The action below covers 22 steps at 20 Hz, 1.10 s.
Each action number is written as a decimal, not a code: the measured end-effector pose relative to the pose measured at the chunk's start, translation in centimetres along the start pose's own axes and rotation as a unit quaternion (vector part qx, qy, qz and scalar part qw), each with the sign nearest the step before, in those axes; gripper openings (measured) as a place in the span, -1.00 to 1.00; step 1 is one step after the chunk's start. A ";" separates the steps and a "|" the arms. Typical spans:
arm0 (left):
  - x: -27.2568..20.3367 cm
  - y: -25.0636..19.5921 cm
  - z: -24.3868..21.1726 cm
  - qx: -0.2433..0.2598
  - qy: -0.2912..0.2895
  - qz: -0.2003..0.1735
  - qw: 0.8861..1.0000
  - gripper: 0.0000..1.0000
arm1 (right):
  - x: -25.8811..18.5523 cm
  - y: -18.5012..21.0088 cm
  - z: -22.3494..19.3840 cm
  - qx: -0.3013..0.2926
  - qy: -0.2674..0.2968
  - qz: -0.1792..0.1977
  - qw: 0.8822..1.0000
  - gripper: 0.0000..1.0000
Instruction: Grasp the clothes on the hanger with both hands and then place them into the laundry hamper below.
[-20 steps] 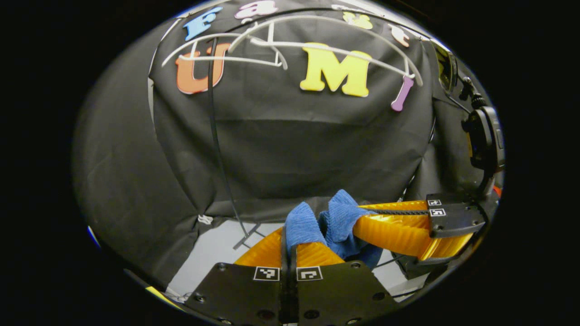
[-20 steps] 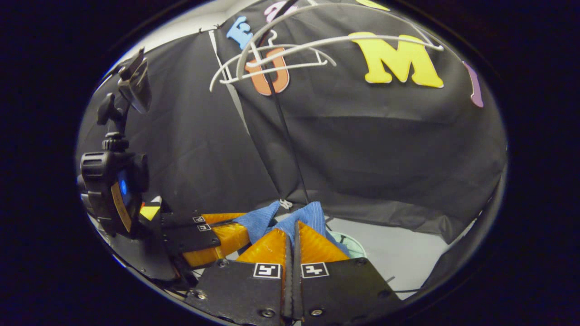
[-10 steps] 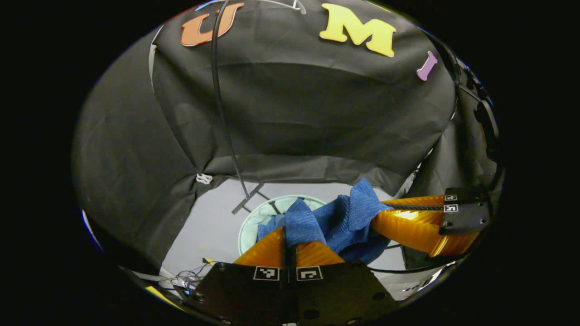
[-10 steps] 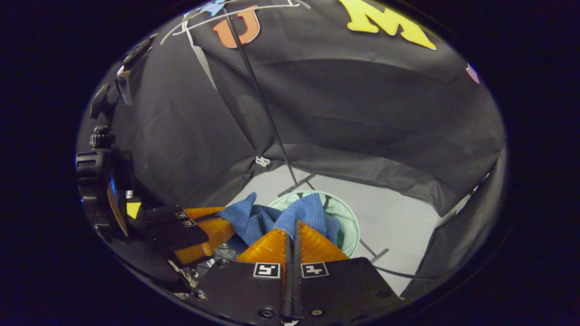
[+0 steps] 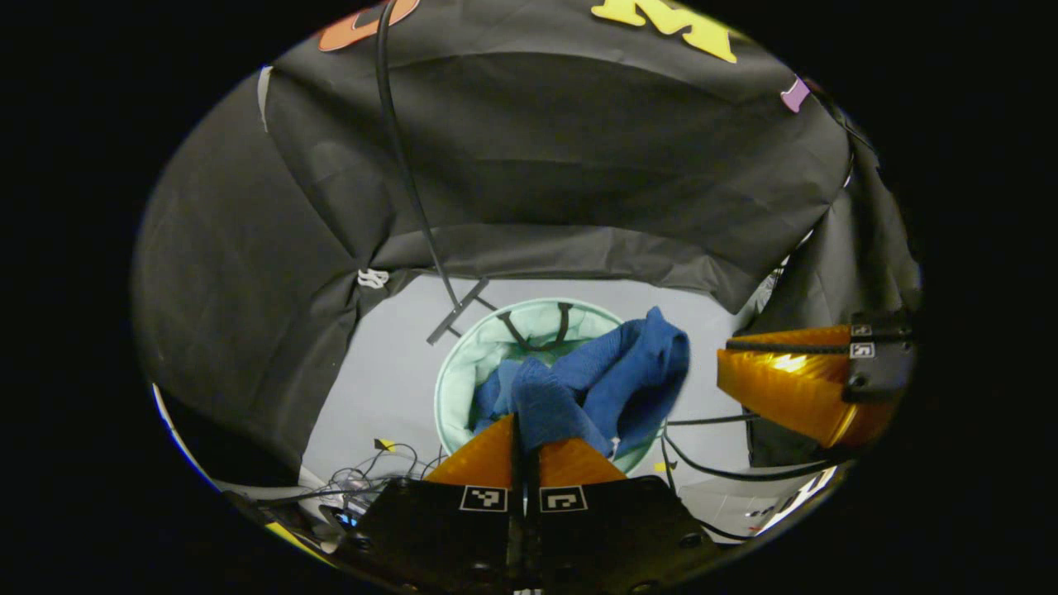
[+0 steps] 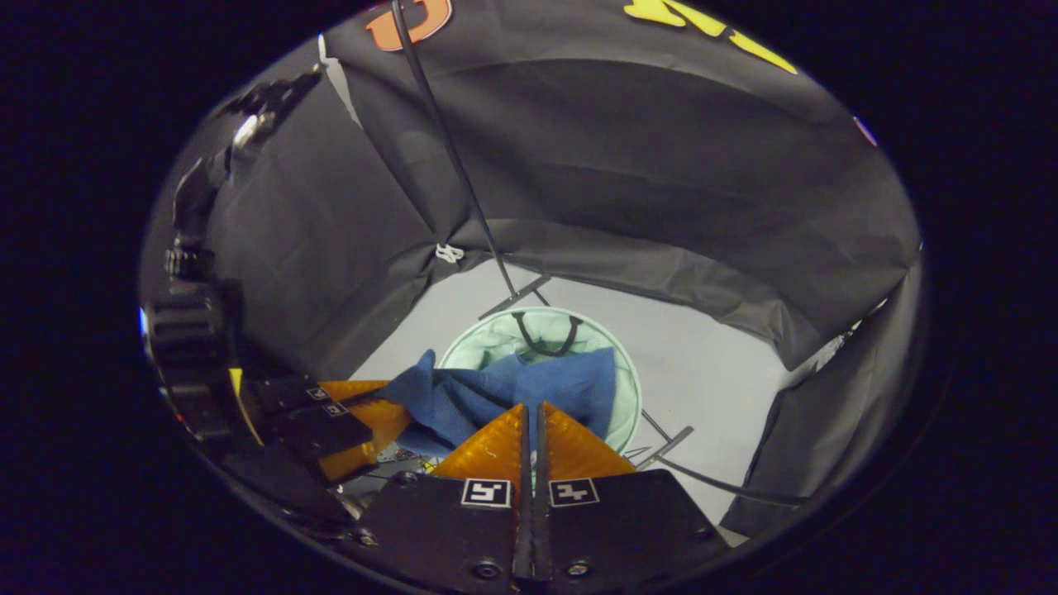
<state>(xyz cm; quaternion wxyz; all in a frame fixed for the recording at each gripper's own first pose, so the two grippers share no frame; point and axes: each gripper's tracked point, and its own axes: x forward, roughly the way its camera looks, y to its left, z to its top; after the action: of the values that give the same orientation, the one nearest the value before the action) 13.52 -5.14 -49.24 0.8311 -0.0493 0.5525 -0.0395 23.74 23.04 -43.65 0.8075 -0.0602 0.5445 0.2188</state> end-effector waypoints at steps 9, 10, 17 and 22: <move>-0.3 1.0 1.7 0.002 -0.031 0.000 1.000 1.00 | 0.3 -0.9 -1.8 0.006 0.014 -0.010 1.000 -0.72; -0.1 1.0 1.5 0.000 -0.031 0.002 1.000 0.94 | 0.2 -1.4 -2.1 0.010 0.013 -0.009 1.000 -0.50; -1.0 1.0 1.0 0.004 -0.038 0.006 0.999 0.94 | -0.8 -2.6 -1.9 0.035 -0.013 -0.026 0.999 0.19; -4.2 1.6 1.2 0.029 -0.081 0.022 0.996 0.94 | -4.3 -3.1 -1.4 0.041 -0.063 -0.049 0.996 0.37</move>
<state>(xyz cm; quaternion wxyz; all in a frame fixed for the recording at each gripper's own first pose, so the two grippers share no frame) 13.03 -2.99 -45.10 0.8747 -0.0159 0.4833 -0.0332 22.54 18.55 -40.70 0.8517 -0.0400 0.4974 0.1600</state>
